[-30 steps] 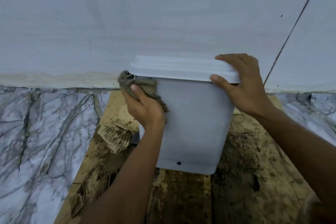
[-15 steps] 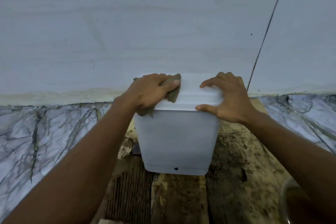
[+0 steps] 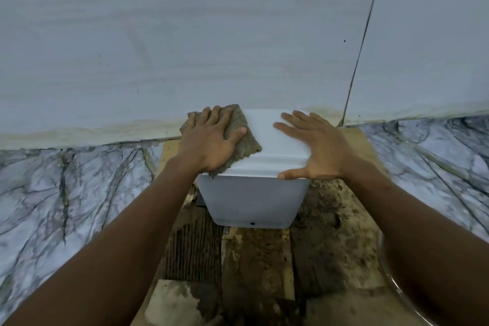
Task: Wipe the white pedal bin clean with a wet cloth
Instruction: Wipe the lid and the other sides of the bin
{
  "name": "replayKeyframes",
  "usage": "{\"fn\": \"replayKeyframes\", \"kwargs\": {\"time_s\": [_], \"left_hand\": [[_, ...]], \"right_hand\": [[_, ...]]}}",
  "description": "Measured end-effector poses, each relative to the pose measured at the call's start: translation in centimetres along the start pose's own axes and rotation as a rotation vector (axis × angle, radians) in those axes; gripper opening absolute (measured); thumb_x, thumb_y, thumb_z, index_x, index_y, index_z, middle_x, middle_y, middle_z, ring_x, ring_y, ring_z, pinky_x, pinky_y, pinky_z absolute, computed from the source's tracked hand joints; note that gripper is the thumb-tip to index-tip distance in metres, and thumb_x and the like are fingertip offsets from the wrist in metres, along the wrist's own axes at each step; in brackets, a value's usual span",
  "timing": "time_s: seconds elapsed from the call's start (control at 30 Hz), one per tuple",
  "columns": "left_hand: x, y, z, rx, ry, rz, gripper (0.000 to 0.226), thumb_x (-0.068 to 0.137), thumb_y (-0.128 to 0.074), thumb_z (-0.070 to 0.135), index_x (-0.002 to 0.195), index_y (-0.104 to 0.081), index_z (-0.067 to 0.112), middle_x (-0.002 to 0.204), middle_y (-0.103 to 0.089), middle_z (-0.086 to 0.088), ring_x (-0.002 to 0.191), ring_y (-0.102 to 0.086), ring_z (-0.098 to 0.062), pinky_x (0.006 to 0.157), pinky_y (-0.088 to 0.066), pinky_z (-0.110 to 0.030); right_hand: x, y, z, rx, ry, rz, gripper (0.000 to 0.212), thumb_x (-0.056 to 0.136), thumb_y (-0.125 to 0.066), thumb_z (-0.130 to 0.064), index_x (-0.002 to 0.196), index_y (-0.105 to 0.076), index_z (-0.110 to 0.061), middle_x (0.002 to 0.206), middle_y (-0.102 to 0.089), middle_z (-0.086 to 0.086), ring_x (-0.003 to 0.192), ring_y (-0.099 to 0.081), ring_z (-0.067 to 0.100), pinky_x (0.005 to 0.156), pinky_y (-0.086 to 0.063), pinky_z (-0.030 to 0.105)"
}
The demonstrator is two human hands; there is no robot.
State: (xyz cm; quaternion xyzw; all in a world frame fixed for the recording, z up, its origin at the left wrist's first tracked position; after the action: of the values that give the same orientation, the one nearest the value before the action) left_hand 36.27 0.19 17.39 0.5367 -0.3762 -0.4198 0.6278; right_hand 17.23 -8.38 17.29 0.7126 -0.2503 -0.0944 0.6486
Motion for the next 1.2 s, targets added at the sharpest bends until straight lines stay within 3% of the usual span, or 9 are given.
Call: {"fn": "replayKeyframes", "kwargs": {"time_s": [0.17, 0.3, 0.43, 0.6, 0.73, 0.87, 1.03, 1.2], "left_hand": [[-1.3, 0.9, 3.8, 0.043, -0.114, 0.044, 0.077, 0.099, -0.010, 0.071, 0.163, -0.001, 0.030, 0.172, 0.003, 0.001, 0.158, 0.011, -0.017, 0.127, 0.011, -0.045], [-0.8, 1.3, 7.4, 0.045, -0.178, 0.053, 0.077, 0.100, -0.013, 0.070, 0.164, -0.001, 0.029, 0.172, 0.004, 0.000, 0.157, 0.013, -0.017, 0.126, 0.013, -0.046], [0.1, 0.1, 8.8, 0.016, -0.157, 0.033, 0.077, 0.100, -0.013, 0.070, 0.164, -0.001, 0.029, 0.172, 0.005, 0.000, 0.157, 0.013, -0.019, 0.126, 0.013, -0.047], [1.6, -0.8, 6.6, -0.031, -0.107, 0.036, 0.075, 0.100, -0.013, 0.070, 0.163, -0.005, 0.032, 0.172, 0.001, 0.002, 0.158, 0.008, -0.017, 0.127, 0.010, -0.044], [3.5, -1.0, 4.2, -0.082, -0.077, 0.034, 0.071, 0.102, -0.018, 0.068, 0.163, -0.013, 0.032, 0.172, -0.006, 0.003, 0.158, 0.001, -0.015, 0.128, 0.007, -0.041], [5.6, -0.9, 3.6, -0.119, -0.082, 0.061, 0.071, 0.101, -0.022, 0.069, 0.162, -0.022, 0.033, 0.171, -0.014, 0.004, 0.158, -0.007, -0.015, 0.128, 0.000, -0.041], [9.1, 0.9, 2.3, -0.171, -0.114, 0.047, 0.063, 0.102, -0.030, 0.065, 0.157, -0.035, 0.036, 0.167, -0.029, 0.005, 0.154, -0.023, -0.019, 0.122, -0.016, -0.041], [10.7, 0.7, 0.0, -0.192, -0.131, -0.091, 0.066, 0.095, -0.034, 0.074, 0.154, -0.037, 0.045, 0.166, -0.030, 0.009, 0.153, -0.025, -0.022, 0.122, -0.018, -0.048]], "right_hand": [[-4.6, 0.7, 0.7, 0.022, -0.120, 0.130, 0.114, 0.057, -0.045, -0.098, 0.154, -0.025, -0.041, 0.165, -0.014, -0.013, 0.153, -0.009, 0.012, 0.125, -0.009, 0.045], [-7.3, 0.9, 1.5, 0.031, -0.245, 0.181, 0.114, 0.058, -0.046, -0.097, 0.154, -0.023, -0.040, 0.165, -0.013, -0.011, 0.153, -0.006, 0.012, 0.125, -0.005, 0.045], [-5.9, 0.6, 1.1, 0.022, -0.275, 0.115, 0.117, 0.058, -0.042, -0.099, 0.155, -0.015, -0.041, 0.166, -0.005, -0.011, 0.154, 0.001, 0.012, 0.125, 0.001, 0.043], [-2.4, -0.2, 1.1, 0.044, -0.157, -0.029, 0.120, 0.057, -0.045, -0.098, 0.156, -0.008, -0.042, 0.166, 0.003, -0.012, 0.153, 0.007, 0.010, 0.125, 0.003, 0.041], [-0.3, -0.2, 2.0, 0.072, -0.027, -0.057, 0.120, 0.057, -0.059, -0.092, 0.156, -0.017, -0.039, 0.165, -0.004, -0.014, 0.153, 0.001, 0.006, 0.126, 0.001, 0.038], [1.3, 0.0, 3.3, 0.139, -0.016, 0.094, 0.112, 0.056, -0.065, -0.087, 0.151, -0.036, -0.035, 0.162, -0.025, -0.011, 0.152, -0.016, 0.010, 0.125, -0.011, 0.043], [3.8, 1.3, 2.5, 0.185, -0.163, 0.189, 0.110, 0.051, -0.057, -0.091, 0.145, -0.046, -0.035, 0.157, -0.039, -0.007, 0.147, -0.030, 0.016, 0.123, -0.018, 0.041], [2.9, 0.7, -2.6, 0.108, -0.339, 0.228, 0.107, 0.061, -0.056, -0.090, 0.149, -0.040, -0.031, 0.160, -0.032, -0.002, 0.149, -0.023, 0.019, 0.124, -0.009, 0.039]]}}
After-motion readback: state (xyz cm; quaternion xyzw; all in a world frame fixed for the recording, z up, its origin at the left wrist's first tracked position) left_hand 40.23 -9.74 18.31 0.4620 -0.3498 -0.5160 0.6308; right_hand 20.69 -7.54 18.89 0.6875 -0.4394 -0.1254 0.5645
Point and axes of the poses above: each hand's wrist, its own x-axis towards the middle knuckle, its own y-axis out of the back of the hand, z = x × y, the point moved 10 cm from there along x, towards the middle knuckle
